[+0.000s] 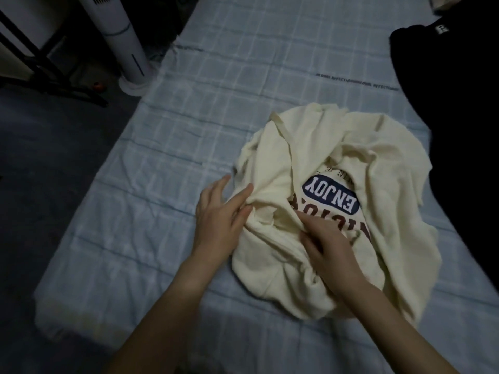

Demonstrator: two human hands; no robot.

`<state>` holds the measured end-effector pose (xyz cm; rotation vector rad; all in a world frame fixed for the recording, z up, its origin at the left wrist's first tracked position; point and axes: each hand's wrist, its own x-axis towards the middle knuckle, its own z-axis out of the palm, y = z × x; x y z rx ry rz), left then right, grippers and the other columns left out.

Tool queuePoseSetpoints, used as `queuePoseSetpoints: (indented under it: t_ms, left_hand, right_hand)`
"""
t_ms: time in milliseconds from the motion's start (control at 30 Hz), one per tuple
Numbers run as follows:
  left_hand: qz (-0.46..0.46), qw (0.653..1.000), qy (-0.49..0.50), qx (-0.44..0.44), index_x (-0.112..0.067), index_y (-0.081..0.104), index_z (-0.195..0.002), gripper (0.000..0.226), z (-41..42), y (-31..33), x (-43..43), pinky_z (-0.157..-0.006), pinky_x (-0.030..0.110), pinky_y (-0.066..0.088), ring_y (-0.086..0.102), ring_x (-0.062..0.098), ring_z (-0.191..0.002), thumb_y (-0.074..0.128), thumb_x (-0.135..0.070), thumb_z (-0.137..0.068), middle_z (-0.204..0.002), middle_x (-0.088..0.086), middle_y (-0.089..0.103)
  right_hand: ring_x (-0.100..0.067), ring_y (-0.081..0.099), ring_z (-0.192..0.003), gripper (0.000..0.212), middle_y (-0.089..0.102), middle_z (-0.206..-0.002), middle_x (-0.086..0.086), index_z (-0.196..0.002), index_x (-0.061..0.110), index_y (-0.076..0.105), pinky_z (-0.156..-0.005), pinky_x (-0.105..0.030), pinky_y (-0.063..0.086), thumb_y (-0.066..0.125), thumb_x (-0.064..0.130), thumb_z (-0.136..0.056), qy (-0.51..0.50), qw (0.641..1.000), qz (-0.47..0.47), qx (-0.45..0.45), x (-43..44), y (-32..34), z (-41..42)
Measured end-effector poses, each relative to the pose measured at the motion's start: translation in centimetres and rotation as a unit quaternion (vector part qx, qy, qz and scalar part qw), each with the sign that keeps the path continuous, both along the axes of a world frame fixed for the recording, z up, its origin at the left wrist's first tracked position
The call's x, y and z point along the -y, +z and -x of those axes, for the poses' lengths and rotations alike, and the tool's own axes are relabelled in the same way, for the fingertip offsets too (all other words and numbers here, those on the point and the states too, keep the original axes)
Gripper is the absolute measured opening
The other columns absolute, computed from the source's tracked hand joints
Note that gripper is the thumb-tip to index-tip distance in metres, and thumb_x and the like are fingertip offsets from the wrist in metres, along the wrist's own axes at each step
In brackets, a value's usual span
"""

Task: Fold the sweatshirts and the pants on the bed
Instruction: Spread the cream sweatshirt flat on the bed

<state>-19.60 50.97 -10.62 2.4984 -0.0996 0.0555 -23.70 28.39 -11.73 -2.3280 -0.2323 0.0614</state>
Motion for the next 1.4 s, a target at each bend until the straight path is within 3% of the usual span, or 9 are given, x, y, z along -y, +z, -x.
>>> queuePoseSetpoints:
  t_ms: [167, 433, 533, 633, 767, 1000, 1167, 1267, 1400]
  left_hand:
    - [0.102, 0.988, -0.109, 0.037, -0.019, 0.07, -0.118, 0.026, 2.3, 0.9, -1.0, -0.106, 0.036, 0.042, 0.054, 0.011, -0.124, 0.058, -0.023, -0.095, -0.129, -0.002, 0.064]
    - [0.102, 0.895, -0.282, -0.331, -0.035, 0.075, -0.106, 0.04, 8.8, 3.8, -3.5, -0.094, 0.025, 0.05, 0.065, 0.001, -0.104, 0.059, -0.02, -0.072, -0.109, -0.016, 0.072]
    - [0.154, 0.962, -0.162, -0.157, -0.04, 0.071, -0.103, 0.037, 4.0, 5.4, -0.8, -0.089, 0.009, 0.043, 0.063, 0.0, -0.101, 0.059, -0.023, -0.072, -0.105, -0.027, 0.068]
    - [-0.001, 0.995, -0.092, 0.03, -0.031, 0.054, -0.135, 0.057, -2.6, 4.6, 3.8, -0.109, 0.032, 0.032, 0.041, 0.018, -0.132, 0.065, -0.039, -0.079, -0.144, -0.006, 0.047]
    - [-0.173, 0.977, -0.084, -0.088, -0.038, 0.015, -0.153, 0.089, -8.0, -0.6, 6.7, -0.116, 0.052, 0.02, 0.011, 0.033, -0.146, 0.067, -0.054, -0.082, -0.163, 0.005, 0.003]
    - [-0.027, 0.995, -0.086, 0.03, -0.033, 0.051, -0.139, 0.052, -10.1, -3.7, 4.1, -0.087, 0.037, 0.047, 0.054, 0.027, -0.108, 0.063, -0.023, -0.09, -0.131, -0.001, 0.056]
    - [0.125, 0.987, 0.03, 0.099, -0.025, 0.06, -0.132, 0.045, -12.9, -0.7, 1.2, -0.09, 0.028, 0.047, 0.06, 0.019, -0.109, 0.068, -0.021, -0.088, -0.122, -0.001, 0.064]
    - [0.12, 0.977, 0.112, 0.133, -0.026, 0.056, -0.133, 0.045, -15.3, 0.1, -2.4, -0.091, 0.023, 0.043, 0.057, 0.016, -0.112, 0.066, -0.032, -0.09, -0.126, 0.001, 0.061]
    - [-0.072, 0.982, 0.163, -0.057, -0.029, 0.034, -0.149, 0.053, -16.4, -3.5, -4.9, -0.107, 0.044, 0.036, 0.041, 0.033, -0.13, 0.044, -0.044, -0.099, -0.146, 0.01, 0.041]
  right_hand:
    - [-0.01, 0.06, -0.108, 0.039, 0.064, -0.119, 0.01, -0.126, 0.015, 0.064, -0.094, -0.029, 0.048, 0.059, 0.004, -0.089, -0.024, 0.999, -0.012, 0.041, 0.7, 0.8, 2.0]
    - [-0.02, 0.053, -0.127, 0.036, 0.064, -0.131, -0.001, -0.115, 0.021, 0.073, -0.107, -0.03, 0.035, 0.062, 0.014, -0.082, 0.147, 0.979, 0.107, -0.093, 2.6, 5.2, 6.9]
    - [-0.01, 0.053, -0.124, 0.041, 0.06, -0.135, 0.004, -0.122, 0.02, 0.069, -0.102, -0.029, 0.042, 0.046, 0.025, -0.088, 0.016, 0.998, 0.03, -0.055, 2.3, 6.0, 4.1]
    - [-0.014, 0.042, -0.135, 0.041, 0.046, -0.148, 0.001, -0.135, 0.018, 0.058, -0.105, -0.026, 0.035, 0.05, 0.01, -0.096, -0.08, 0.996, 0.043, -0.02, 1.4, 4.3, -0.8]
    - [-0.019, 0.051, -0.12, 0.046, 0.055, -0.13, -0.002, -0.142, 0.025, 0.049, -0.106, -0.036, 0.04, 0.046, 0.01, -0.098, -0.158, 0.985, -0.055, -0.049, 0.0, 1.0, -6.6]
    - [-0.031, 0.035, -0.133, 0.056, 0.047, -0.144, -0.011, -0.149, 0.026, 0.042, -0.112, -0.04, 0.027, 0.055, 0.025, -0.095, -0.133, 0.987, 0.057, -0.071, -1.4, -2.0, -14.8]
    - [-0.014, 0.036, -0.14, 0.052, 0.034, -0.158, 0.001, -0.151, 0.025, 0.037, -0.106, -0.021, 0.027, 0.05, 0.022, -0.101, -0.075, 0.993, -0.095, -0.013, -5.9, 0.6, -19.3]
    - [-0.02, 0.039, -0.137, 0.057, 0.043, -0.151, -0.003, -0.153, 0.031, 0.032, -0.11, -0.044, 0.027, 0.044, 0.034, -0.097, 0.003, 0.996, 0.026, 0.08, -9.6, 1.9, -24.4]
    - [-0.022, 0.027, -0.145, 0.057, 0.028, -0.161, 0.0, -0.157, 0.034, 0.018, -0.112, -0.056, 0.021, 0.035, 0.036, -0.102, 0.11, 0.969, 0.212, 0.064, -14.2, -1.6, -28.8]
